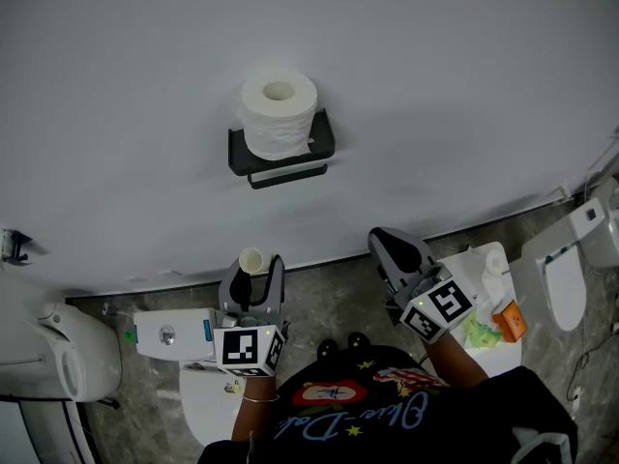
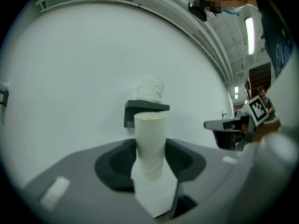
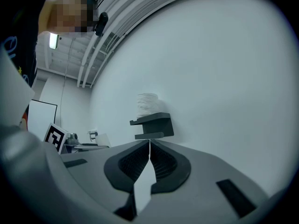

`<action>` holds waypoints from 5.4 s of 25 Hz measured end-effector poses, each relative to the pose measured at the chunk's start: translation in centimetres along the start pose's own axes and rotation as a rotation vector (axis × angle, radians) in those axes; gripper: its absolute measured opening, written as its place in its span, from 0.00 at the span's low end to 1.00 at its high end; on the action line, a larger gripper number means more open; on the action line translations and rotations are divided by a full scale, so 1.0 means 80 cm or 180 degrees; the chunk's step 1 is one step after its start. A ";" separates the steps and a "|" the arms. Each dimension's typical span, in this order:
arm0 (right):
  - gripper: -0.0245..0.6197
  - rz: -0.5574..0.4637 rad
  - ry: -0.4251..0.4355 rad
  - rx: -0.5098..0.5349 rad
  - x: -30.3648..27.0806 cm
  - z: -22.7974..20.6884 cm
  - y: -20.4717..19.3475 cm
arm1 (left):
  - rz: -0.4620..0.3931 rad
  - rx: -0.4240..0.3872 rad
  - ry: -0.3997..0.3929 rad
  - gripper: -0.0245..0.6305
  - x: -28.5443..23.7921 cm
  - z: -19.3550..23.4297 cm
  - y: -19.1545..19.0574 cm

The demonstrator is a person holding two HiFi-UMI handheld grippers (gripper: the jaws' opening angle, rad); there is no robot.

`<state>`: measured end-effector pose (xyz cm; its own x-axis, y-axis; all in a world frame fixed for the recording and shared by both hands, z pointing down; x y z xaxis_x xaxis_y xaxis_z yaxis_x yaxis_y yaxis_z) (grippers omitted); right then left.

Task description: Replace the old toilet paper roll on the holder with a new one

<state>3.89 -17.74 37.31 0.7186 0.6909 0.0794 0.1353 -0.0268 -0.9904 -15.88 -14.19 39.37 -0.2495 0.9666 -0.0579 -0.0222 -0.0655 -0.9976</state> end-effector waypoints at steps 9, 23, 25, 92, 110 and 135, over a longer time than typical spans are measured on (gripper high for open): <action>0.06 -0.0017 0.0041 0.0051 -0.005 0.006 0.003 | 0.0025 -0.0004 -0.0050 0.32 0.001 0.000 -0.002; 0.06 -0.0211 0.0616 0.0740 -0.037 0.027 0.085 | -0.0008 -0.0037 -0.0078 0.32 0.005 0.005 0.003; 0.06 -0.0116 0.0896 0.1030 -0.049 0.036 0.115 | -0.0018 -0.0033 -0.0067 0.32 0.004 0.008 0.004; 0.34 -0.0418 0.1452 0.0323 -0.020 -0.052 0.125 | -0.0040 -0.0025 -0.0167 0.32 -0.004 0.000 0.013; 0.34 -0.0384 0.1467 -0.0458 -0.069 -0.089 0.023 | 0.0038 -0.0047 0.0027 0.32 0.003 0.019 0.008; 0.32 -0.0048 0.1931 -0.0572 -0.176 0.004 -0.020 | 0.0010 0.0019 0.0159 0.32 0.024 0.035 0.003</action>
<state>-6.64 -27.21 37.74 0.9675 0.1609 0.1952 0.2229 -0.1777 -0.9585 -19.03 -13.05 39.13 -0.2008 0.9776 -0.0631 -0.0273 -0.0700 -0.9972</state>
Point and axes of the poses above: the fingertips, and each gripper's own axes: x backward along the fingers, z to its left, y out of its top, the point moved 2 cm from there along x, backward along the fingers, and after that the axes turned 3 degrees about x, right-handed, at the moved point
